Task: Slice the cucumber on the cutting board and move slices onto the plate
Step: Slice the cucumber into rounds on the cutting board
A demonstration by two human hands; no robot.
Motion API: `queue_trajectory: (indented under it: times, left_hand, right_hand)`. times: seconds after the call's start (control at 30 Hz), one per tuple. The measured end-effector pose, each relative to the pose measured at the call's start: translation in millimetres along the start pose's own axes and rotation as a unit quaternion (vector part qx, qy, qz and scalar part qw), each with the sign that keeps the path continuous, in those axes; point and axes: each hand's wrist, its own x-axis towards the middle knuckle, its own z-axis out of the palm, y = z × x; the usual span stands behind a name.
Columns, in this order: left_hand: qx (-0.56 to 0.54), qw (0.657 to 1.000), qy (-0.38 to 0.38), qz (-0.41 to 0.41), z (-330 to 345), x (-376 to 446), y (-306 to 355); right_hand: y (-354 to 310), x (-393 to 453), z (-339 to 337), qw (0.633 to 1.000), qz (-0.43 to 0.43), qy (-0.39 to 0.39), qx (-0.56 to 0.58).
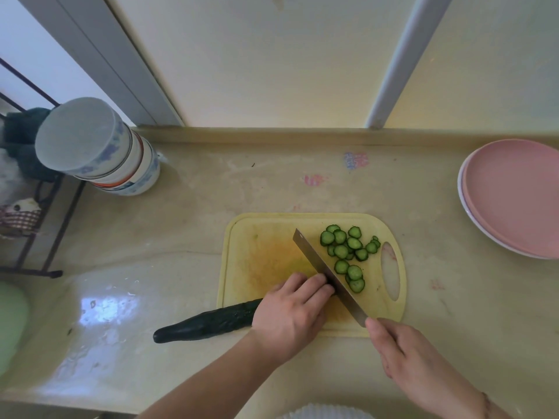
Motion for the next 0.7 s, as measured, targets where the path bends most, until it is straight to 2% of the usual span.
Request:
queue_trajectory:
  times: [0.7]
  left_hand:
    - [-0.010, 0.999, 0.026, 0.016, 3.5, -3.4, -5.2]
  right_hand:
    - [-3.6, -9.1, -0.2, 0.999, -0.006, 0.026, 0.029]
